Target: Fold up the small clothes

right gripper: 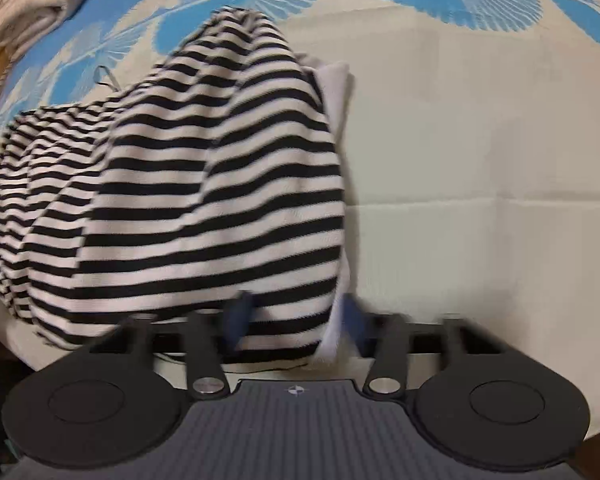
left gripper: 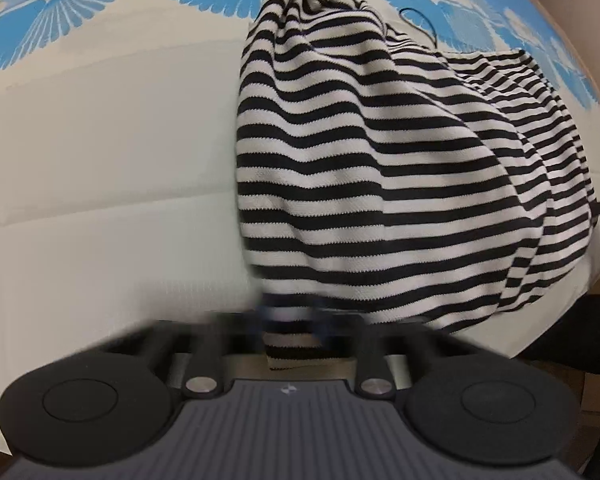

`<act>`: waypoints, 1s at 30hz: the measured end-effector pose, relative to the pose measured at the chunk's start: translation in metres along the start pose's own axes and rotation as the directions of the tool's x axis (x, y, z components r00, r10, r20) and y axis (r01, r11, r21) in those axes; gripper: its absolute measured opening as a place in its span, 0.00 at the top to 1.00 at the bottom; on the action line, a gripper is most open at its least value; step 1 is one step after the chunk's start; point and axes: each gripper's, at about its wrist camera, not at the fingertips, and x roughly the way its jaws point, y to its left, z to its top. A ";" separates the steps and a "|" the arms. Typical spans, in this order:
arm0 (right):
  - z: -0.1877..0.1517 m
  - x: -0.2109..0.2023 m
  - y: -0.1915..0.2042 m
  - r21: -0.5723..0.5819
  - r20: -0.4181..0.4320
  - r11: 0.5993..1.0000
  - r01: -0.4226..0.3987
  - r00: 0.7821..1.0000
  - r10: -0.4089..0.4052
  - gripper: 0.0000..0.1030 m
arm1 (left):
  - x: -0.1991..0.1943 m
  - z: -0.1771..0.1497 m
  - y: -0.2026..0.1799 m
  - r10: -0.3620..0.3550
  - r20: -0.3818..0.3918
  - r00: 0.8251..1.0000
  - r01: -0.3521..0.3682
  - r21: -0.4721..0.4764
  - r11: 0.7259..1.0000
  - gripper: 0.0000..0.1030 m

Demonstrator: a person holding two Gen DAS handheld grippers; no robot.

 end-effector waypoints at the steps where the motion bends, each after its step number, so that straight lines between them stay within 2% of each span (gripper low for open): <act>1: 0.002 -0.006 -0.002 0.019 0.013 0.999 -0.037 0.999 0.036 0.87 | -0.007 0.000 0.000 -0.003 0.024 1.000 0.003 0.006 1.000 1.00; 4: 0.003 -0.033 -0.014 0.067 0.103 0.990 -0.125 0.988 0.118 0.89 | -0.039 0.000 0.005 -0.066 0.142 0.988 0.067 -0.004 0.998 1.00; 5: 0.002 -0.041 -0.018 0.079 0.129 0.985 -0.153 0.982 0.142 0.89 | -0.047 -0.002 0.011 -0.065 0.169 0.983 0.070 -0.026 0.997 1.00; 6: 0.001 -0.048 -0.022 0.086 0.144 0.981 -0.173 0.977 0.160 0.89 | -0.050 -0.003 0.017 -0.034 0.170 0.985 0.043 -0.051 0.998 1.00; 7: 0.000 -0.050 -0.025 0.086 0.139 0.982 -0.165 0.978 0.153 0.89 | -0.047 -0.006 0.022 0.022 0.138 0.990 -0.013 -0.065 0.998 1.00; 8: -0.002 -0.047 -0.026 0.072 0.112 0.990 -0.123 0.987 0.114 0.90 | -0.038 -0.009 0.026 0.065 0.085 0.994 -0.060 -0.066 0.996 1.00; 9: -0.006 -0.037 -0.026 0.045 0.059 0.998 -0.048 0.997 0.045 0.90 | -0.029 -0.011 0.027 0.079 0.035 0.996 -0.077 -0.060 0.995 1.00; 11: -0.012 -0.013 -0.022 0.014 -0.041 1.000 0.017 0.999 -0.016 0.90 | -0.012 -0.013 0.016 0.111 -0.041 0.993 -0.111 0.012 0.994 1.00; 13: -0.010 -0.004 -0.017 -0.013 -0.067 0.999 0.051 0.996 -0.051 0.90 | -0.004 -0.011 0.008 0.149 -0.079 0.986 -0.146 0.037 0.989 0.99; 15: -0.006 -0.003 -0.014 -0.003 -0.065 0.998 0.069 0.995 -0.069 0.88 | -0.005 -0.004 0.004 0.166 -0.073 0.983 -0.165 0.023 0.986 0.94; 17: -0.001 -0.006 -0.011 0.002 -0.046 0.997 0.083 0.995 -0.083 0.81 | -0.013 0.004 0.001 0.169 -0.021 0.985 -0.169 0.018 0.985 0.74; 18: 0.002 -0.011 -0.008 -0.003 -0.007 0.995 0.102 0.995 -0.102 0.76 | -0.020 0.010 0.000 0.164 0.019 0.986 -0.164 0.008 0.986 0.58; 19: 0.004 -0.017 -0.004 -0.009 0.037 0.993 0.118 0.992 -0.118 0.69 | -0.028 0.017 0.001 0.156 0.070 0.985 -0.155 -0.010 0.988 0.51; 21: 0.010 -0.027 0.001 -0.003 0.136 0.993 0.117 0.984 -0.116 0.59 | -0.038 0.027 0.003 0.134 0.150 0.980 -0.127 -0.058 0.990 0.51; 23: 0.018 -0.029 0.001 0.023 0.190 0.994 0.107 0.976 -0.109 0.59 | -0.039 0.041 -0.002 0.122 0.199 0.972 -0.105 -0.092 0.990 0.51; 26: 0.033 -0.025 0.008 0.028 0.275 0.992 0.125 0.953 -0.128 0.59 | -0.038 0.051 -0.013 0.150 0.296 0.944 -0.119 -0.119 0.986 0.51; 28: 0.046 -0.018 0.015 0.038 0.303 0.988 0.147 0.941 -0.151 0.58 | -0.027 0.066 -0.018 0.183 0.314 0.932 -0.146 -0.138 0.980 0.51; 30: 0.058 -0.014 0.019 0.057 0.348 0.990 0.131 0.927 -0.143 0.57 | -0.020 0.077 -0.022 0.216 0.343 0.914 -0.179 -0.134 0.975 0.51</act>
